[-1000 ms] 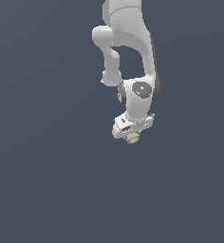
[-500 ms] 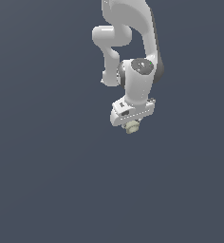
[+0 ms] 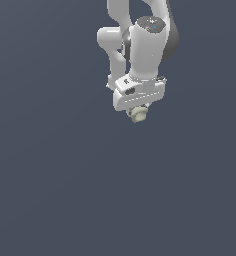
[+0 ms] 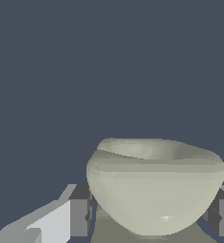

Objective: Pick up the object and move it to a goal position.

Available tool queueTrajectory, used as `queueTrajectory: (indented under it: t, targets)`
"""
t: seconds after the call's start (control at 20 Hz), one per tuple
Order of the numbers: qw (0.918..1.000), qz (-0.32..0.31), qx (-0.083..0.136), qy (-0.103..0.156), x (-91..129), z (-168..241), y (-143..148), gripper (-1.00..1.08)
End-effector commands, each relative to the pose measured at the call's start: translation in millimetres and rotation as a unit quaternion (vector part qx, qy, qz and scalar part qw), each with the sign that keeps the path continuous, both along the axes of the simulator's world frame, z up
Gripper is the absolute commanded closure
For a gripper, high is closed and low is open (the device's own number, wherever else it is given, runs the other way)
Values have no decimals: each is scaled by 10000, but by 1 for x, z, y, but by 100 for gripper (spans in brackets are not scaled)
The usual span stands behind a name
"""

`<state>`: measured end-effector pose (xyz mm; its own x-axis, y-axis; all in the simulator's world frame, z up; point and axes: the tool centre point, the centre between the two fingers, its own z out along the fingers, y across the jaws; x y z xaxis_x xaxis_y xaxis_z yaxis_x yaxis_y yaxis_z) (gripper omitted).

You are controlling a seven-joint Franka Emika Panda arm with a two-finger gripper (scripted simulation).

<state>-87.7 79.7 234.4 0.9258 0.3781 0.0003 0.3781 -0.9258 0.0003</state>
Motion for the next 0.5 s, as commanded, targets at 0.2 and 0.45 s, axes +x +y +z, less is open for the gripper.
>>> queueTrajectory:
  t: [0.2,0.45]
  targets:
    - [10000,3,9,1,-19,70,-8,108]
    - [10000,3,9,1,-32,120,-14,108]
